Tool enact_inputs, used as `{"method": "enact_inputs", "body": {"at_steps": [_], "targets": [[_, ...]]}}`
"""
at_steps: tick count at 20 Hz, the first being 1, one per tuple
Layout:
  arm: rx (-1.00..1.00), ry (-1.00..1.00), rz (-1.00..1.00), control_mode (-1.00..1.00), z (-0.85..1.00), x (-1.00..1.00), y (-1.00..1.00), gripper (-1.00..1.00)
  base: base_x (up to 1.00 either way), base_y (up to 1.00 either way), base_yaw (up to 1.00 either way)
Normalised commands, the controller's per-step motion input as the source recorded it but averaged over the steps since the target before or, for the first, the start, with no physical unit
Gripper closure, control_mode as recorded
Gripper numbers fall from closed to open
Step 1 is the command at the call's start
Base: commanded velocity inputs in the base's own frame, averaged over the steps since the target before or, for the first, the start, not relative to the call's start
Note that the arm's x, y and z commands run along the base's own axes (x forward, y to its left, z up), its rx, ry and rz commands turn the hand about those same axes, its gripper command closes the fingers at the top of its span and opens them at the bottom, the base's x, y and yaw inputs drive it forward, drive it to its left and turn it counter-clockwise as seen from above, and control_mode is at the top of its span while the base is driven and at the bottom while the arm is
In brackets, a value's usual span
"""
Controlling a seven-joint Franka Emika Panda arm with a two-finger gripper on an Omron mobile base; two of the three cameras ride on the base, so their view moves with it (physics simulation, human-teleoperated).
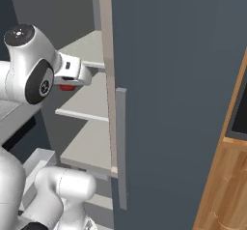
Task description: Take the bell pepper and bell pepper out of the freezer and place them in the tupperware container on the counter. Then put the tupperware containing the vegetables back in the freezer.
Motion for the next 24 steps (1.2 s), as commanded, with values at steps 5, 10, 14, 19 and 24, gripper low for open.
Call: {"method": "enact_inputs", "body": {"at_steps": [5,10,14,19,24], "targets": [[0.0,0.06,-0.01,1.0,-0.19,-0.23,-0.08,1.0,-0.49,-0.29,0.06],[0.0,0.0,0.0,1.0,0.0,0.0,0.0,1.0,-0.8,-0.46,0.76],[0.0,0.0,0.0,1.0,0.0,0.0,0.0,1.0,-0.89,-0.16,0.91],[0.0,0.0,0.0,1.0,0.0,0.0,0.0,1.0,-0.94,-0.05,0.9],[0.0,0.0,0.0,1.0,0.0,0.0,0.0,1.0,-0.77,0.11,0.83]]}}
